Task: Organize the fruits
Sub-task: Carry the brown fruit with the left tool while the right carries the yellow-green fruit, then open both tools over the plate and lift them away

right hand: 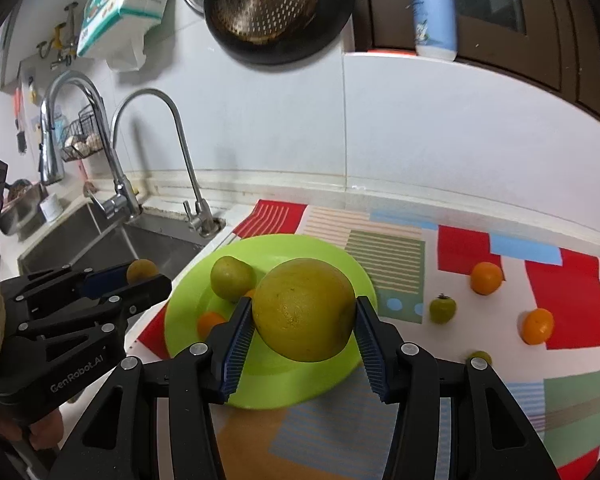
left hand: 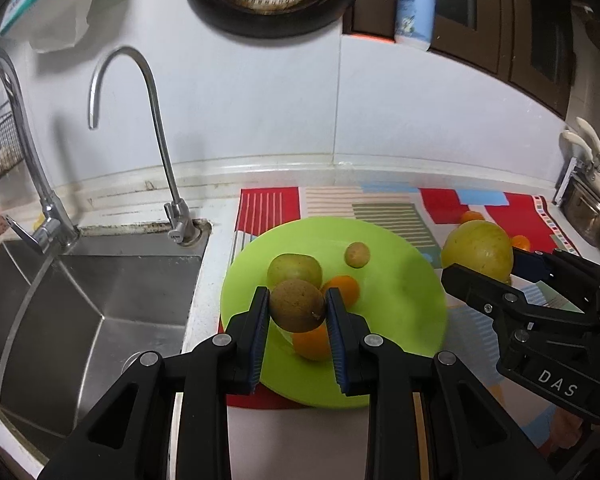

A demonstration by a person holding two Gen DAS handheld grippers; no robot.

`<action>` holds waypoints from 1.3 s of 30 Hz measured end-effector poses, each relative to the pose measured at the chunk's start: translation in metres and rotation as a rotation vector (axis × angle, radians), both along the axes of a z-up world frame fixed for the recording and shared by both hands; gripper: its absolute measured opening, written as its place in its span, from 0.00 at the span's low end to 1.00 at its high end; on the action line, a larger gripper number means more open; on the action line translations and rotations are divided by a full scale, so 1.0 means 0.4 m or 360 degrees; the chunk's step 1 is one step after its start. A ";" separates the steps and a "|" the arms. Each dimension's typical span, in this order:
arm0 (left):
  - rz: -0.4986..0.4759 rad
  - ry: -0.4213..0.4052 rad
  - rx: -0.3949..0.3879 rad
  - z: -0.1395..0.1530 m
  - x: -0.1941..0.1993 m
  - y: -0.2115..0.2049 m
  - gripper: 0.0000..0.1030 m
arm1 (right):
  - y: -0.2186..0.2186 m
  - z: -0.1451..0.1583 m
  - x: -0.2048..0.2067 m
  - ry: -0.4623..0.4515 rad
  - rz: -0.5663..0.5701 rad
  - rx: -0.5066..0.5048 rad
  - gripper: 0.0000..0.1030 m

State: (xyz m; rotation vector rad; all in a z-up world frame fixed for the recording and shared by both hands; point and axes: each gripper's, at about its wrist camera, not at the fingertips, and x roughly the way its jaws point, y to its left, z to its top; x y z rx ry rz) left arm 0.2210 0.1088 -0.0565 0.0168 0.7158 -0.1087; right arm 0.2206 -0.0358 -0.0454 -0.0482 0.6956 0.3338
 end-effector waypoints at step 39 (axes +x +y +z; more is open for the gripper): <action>0.0050 0.0034 0.0008 -0.019 0.047 0.013 0.57 | -0.001 -0.052 0.071 0.0014 -0.0075 -0.0046 0.64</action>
